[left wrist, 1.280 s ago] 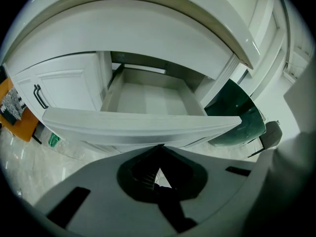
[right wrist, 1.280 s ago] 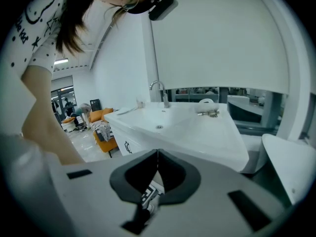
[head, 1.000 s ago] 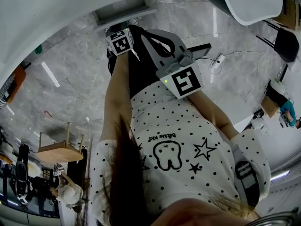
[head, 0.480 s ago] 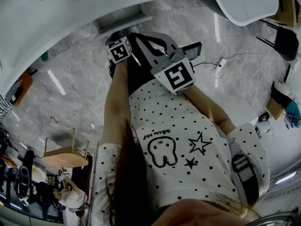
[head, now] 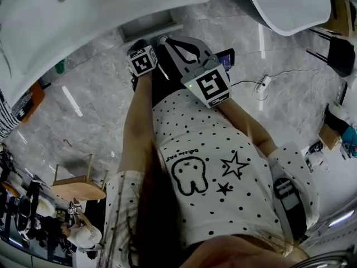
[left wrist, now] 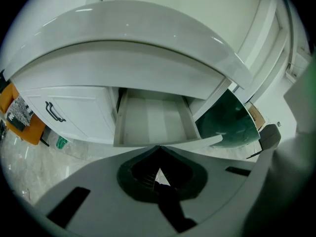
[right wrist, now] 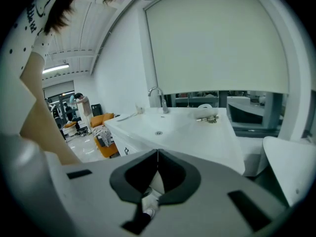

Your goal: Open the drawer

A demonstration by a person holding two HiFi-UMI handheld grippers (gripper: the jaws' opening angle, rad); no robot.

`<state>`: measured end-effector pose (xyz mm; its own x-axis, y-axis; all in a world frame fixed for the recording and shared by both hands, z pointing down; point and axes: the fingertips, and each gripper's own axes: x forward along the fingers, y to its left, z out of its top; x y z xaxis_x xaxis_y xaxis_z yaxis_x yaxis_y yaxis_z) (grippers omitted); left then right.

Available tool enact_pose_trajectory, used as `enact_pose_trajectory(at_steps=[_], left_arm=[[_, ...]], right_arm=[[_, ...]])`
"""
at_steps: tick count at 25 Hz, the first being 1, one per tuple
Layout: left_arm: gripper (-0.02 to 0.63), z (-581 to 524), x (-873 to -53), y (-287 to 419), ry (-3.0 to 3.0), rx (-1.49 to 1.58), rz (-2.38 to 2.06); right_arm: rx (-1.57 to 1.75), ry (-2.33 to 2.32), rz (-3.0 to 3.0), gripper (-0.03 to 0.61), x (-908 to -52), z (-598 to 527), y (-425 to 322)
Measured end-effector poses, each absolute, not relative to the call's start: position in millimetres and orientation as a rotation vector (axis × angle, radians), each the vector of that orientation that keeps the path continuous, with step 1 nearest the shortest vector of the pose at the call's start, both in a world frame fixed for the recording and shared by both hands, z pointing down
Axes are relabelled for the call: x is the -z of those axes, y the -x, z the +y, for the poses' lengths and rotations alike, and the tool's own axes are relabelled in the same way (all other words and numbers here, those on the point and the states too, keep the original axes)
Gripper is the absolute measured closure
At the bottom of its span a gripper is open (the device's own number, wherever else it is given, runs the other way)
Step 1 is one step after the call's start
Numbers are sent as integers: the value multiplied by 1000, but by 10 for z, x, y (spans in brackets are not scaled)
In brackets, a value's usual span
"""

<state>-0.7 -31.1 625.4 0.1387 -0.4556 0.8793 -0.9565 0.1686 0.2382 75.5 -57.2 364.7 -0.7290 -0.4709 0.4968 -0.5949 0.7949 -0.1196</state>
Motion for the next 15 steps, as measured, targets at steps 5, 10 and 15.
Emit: enact_pose_trajectory(at_steps=[5,10,15], left_arm=[[609,-460,-6125,126,-1455,-616,-1511],[609,-427,-6147,311,-1404,-581,-1535],[609,-470,-6161,383,-1426,-600,-1528]], right_arm=[[-356,-792,-2552,565,-3604,-557,-709],[-335,-792,-2569,565,-3543,-594,-642],[-337,-796,-2569,565,-3555,-638,-589]])
